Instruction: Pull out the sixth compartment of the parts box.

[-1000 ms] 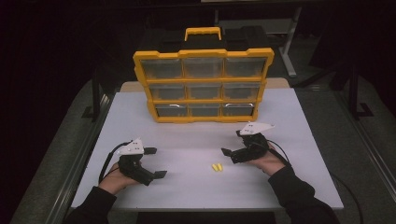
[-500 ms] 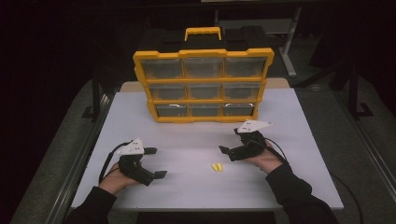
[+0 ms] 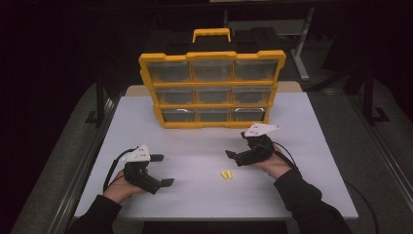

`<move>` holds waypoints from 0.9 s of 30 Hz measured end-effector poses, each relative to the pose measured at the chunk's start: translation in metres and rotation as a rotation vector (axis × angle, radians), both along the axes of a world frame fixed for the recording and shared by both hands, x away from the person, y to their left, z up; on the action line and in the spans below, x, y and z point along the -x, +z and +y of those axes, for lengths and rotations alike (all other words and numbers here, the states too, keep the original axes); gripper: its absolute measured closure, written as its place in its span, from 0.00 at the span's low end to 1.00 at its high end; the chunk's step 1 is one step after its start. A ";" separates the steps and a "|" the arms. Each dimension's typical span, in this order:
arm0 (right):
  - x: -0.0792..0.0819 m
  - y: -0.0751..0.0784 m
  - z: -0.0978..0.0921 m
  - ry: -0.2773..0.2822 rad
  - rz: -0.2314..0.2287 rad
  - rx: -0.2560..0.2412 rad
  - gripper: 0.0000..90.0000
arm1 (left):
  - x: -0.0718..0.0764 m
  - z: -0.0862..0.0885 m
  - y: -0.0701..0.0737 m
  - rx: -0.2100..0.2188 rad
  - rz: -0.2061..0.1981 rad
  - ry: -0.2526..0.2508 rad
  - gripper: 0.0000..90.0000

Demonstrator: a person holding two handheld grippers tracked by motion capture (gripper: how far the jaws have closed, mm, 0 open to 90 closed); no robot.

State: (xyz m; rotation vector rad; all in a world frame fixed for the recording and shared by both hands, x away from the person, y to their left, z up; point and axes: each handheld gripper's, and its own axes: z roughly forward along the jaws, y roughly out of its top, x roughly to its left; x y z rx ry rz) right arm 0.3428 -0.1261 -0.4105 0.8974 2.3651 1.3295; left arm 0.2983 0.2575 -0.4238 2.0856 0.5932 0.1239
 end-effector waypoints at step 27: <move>-0.010 0.001 0.014 0.025 -0.003 0.001 0.10 | 0.000 0.000 0.000 0.001 0.001 -0.002 0.00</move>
